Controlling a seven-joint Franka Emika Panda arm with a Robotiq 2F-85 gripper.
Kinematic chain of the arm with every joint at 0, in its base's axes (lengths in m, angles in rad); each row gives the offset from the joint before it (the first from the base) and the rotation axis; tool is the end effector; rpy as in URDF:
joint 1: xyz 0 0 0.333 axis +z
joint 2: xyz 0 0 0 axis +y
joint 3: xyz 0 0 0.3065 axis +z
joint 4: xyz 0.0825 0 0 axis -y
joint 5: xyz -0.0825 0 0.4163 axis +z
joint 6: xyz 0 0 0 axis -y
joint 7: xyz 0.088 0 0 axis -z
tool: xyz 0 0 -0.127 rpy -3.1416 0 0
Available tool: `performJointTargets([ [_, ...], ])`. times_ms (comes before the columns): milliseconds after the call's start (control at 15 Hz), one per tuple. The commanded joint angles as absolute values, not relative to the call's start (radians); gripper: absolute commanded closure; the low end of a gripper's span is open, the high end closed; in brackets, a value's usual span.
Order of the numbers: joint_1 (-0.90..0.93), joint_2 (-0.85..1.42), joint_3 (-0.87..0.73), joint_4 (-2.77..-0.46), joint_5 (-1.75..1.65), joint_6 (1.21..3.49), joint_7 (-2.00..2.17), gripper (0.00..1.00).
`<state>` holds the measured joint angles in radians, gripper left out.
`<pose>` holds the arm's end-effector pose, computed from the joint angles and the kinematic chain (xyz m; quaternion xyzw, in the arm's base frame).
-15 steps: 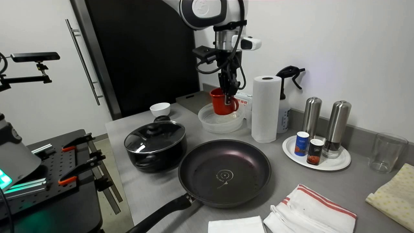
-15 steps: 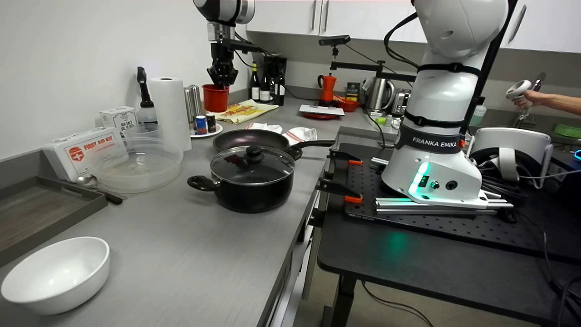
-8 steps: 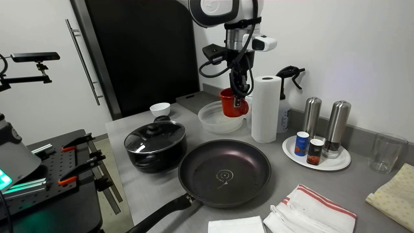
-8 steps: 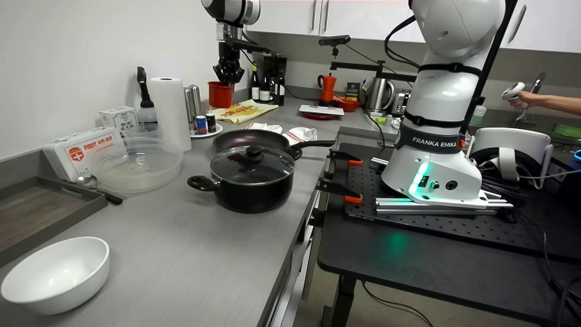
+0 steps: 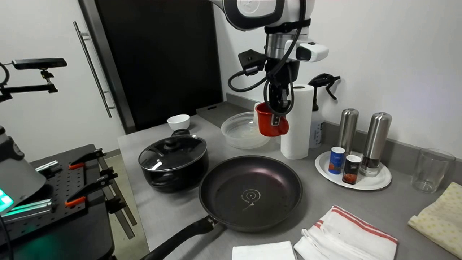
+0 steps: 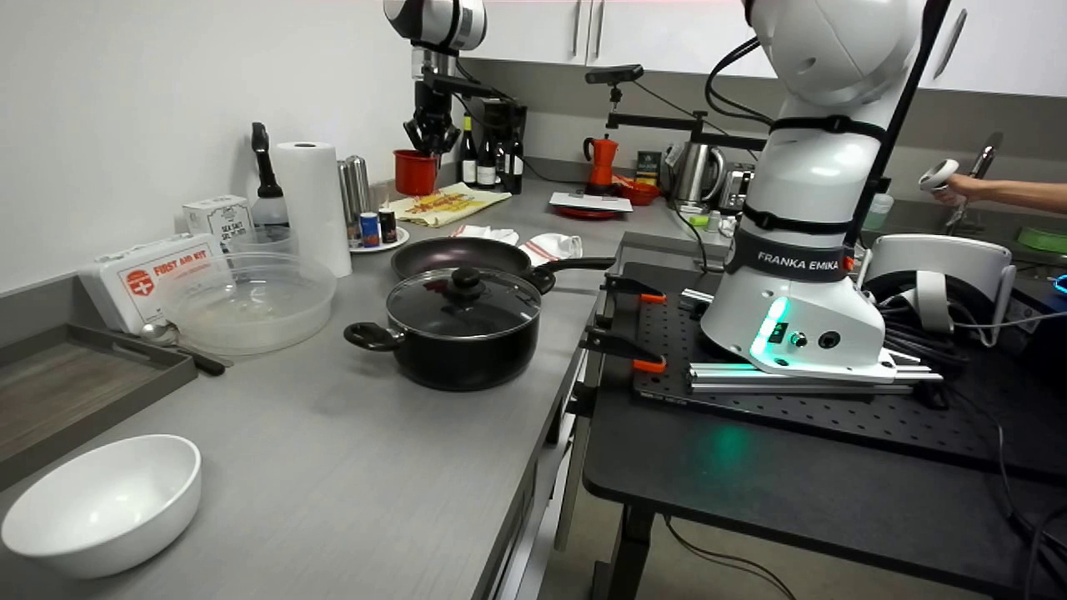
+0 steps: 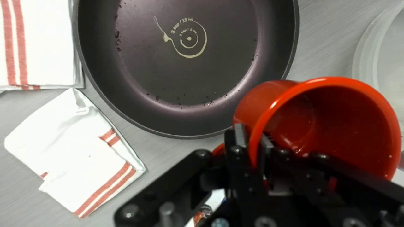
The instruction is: Move the red mug to the right
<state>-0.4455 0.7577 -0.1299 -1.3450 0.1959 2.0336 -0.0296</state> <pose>0.6471 -0.3818 0.2297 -0.9531 0.2982 0.0173 0.0484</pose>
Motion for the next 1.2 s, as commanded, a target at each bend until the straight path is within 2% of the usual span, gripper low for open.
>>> performJointTargets([
  [0,-0.456,0.818,-0.138,-1.245,0.218,1.981,0.004,0.98],
  [667,-0.403,0.845,-0.129,-1.238,0.183,2.001,-0.003,0.98],
  [1133,-0.392,0.898,-0.134,-1.124,0.186,1.972,0.031,0.98],
])
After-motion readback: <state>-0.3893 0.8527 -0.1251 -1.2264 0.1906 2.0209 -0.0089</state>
